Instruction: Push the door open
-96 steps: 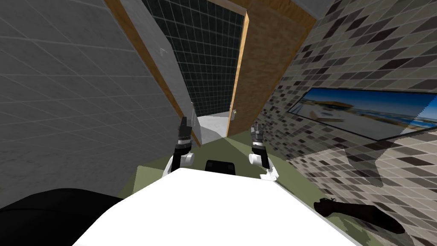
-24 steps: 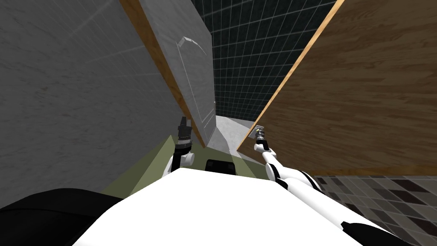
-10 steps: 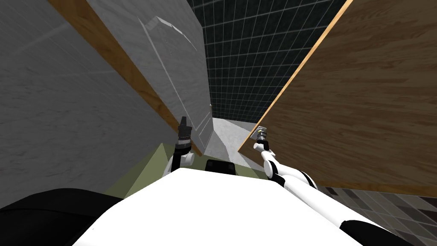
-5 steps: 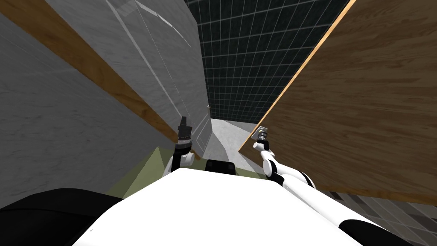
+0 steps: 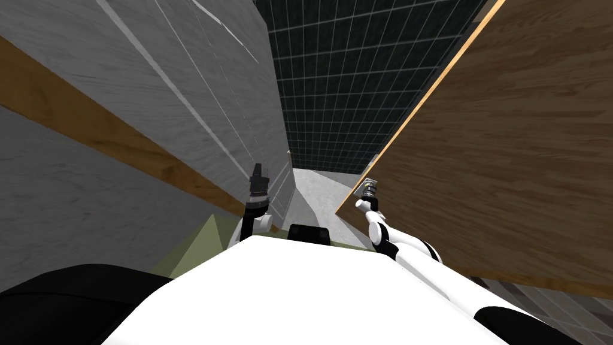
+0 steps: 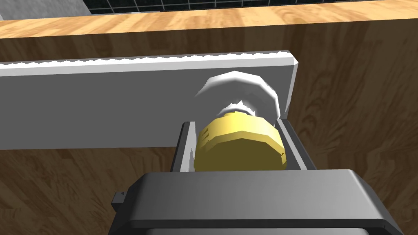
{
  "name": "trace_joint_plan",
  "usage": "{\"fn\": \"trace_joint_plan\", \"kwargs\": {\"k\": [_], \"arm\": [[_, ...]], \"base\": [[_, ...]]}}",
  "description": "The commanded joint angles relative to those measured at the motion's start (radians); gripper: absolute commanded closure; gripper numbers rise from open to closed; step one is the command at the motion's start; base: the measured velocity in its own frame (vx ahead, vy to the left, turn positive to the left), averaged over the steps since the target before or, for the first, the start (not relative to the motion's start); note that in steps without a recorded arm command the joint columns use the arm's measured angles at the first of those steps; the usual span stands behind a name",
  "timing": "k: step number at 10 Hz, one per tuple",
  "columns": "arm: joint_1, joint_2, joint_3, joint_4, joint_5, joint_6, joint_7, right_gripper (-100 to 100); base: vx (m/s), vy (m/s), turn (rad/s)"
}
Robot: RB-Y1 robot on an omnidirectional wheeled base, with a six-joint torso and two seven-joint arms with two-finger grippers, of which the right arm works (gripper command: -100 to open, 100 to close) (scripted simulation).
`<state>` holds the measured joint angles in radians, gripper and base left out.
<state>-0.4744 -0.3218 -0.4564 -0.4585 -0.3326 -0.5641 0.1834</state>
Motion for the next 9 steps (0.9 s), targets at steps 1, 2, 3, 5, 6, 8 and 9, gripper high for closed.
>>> {"fn": "trace_joint_plan", "kwargs": {"k": [1,2,3,5,6,8,9], "arm": [[-0.013,-0.001,-0.016,0.016,-0.006,-0.005,0.019,100],[-0.003,0.002,-0.011,0.005,-0.004,0.002,0.013,100],[-0.004,-0.002,-0.025,0.009,-0.011,-0.002,0.024,100],[-0.004,-0.007,-0.044,0.014,-0.021,-0.006,0.039,100],[-0.003,-0.011,-0.056,0.016,-0.028,-0.009,0.048,100],[-0.003,-0.014,-0.068,0.020,-0.034,-0.012,0.057,100],[-0.003,-0.019,-0.087,0.024,-0.044,-0.017,0.071,100]], "base": [[0.184,0.000,-0.060],[0.079,-0.005,-0.021],[0.118,-0.008,-0.033],[0.200,-0.006,-0.050],[0.208,-0.027,-0.051],[0.172,-0.040,-0.028],[0.144,-0.006,-0.044]]}}
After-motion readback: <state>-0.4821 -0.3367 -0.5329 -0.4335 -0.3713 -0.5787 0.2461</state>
